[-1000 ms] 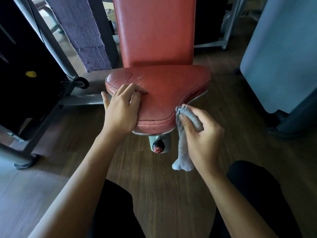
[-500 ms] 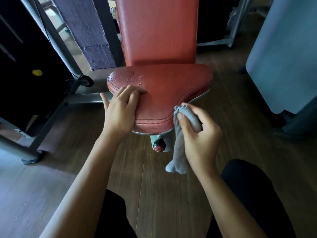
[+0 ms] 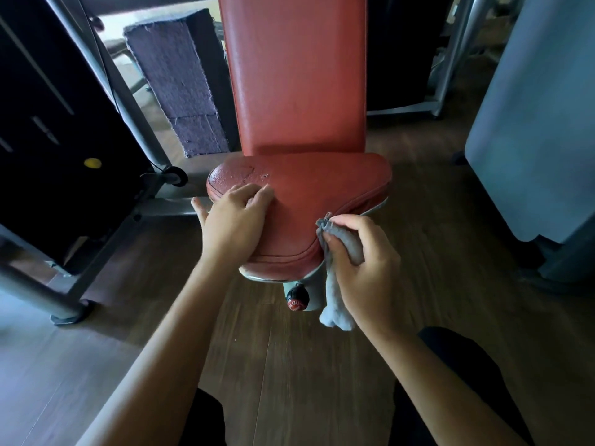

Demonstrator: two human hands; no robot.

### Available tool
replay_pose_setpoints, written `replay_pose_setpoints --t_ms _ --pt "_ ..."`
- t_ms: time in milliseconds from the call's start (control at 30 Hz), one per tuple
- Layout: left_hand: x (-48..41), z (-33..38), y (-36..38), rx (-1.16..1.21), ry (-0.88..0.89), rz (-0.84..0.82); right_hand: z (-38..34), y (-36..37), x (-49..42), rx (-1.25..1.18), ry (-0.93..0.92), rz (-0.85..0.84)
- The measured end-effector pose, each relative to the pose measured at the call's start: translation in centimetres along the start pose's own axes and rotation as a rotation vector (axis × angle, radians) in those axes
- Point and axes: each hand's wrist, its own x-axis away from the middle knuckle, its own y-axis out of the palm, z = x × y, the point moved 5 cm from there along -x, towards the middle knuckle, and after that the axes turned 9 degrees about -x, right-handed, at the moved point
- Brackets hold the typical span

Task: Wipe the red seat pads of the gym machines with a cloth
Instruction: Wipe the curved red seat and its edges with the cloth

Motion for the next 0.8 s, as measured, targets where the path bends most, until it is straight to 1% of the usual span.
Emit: replay_pose_setpoints --t_ms 67,167,233,267,333,400,467,533,600,667,733,800 --pt "0.3 0.2 0.3 0.005 -0.031 0.077 1.8 -0.3 -1.0 0.012 -0.003 0.046" --pt "0.3 -0.4 0.2 0.041 -0.009 0.172 4.5 -1.0 -3.1 0.058 0.035 0.160" --pt "0.3 -0.4 0.1 0.034 0.015 0.207 4.8 -0.9 -3.1 0.040 0.052 0.207" --pt "0.3 -0.3 0.1 0.044 0.019 0.200 4.4 -0.6 -2.5 0.010 0.065 0.208" --pt "0.3 -0.3 0.2 0.087 0.024 0.184 3.2 0.1 -0.4 -0.058 0.069 0.152" --pt "0.4 -0.2 0.1 0.130 0.050 0.180 2.3 0.1 0.9 -0.086 0.007 0.066" --pt "0.5 -0.1 0.1 0.154 0.079 0.176 3.2 -0.5 0.2 -0.056 -0.067 0.002" --pt "0.4 0.0 0.1 0.168 0.091 0.162 4.9 -1.2 -1.7 0.040 -0.101 0.022" --pt "0.4 0.2 0.2 0.175 0.118 0.140 6.4 -1.7 -2.7 0.111 -0.071 0.091" --pt "0.3 0.6 0.3 0.173 0.167 0.106 6.1 -1.5 -2.3 0.081 -0.018 0.140" --pt "0.4 1.1 0.4 0.170 0.215 0.057 4.6 -0.7 -1.1 0.019 -0.008 0.106" --pt "0.3 1.3 0.5 0.142 0.256 0.027 3.4 -0.3 -0.4 -0.018 -0.053 0.048"
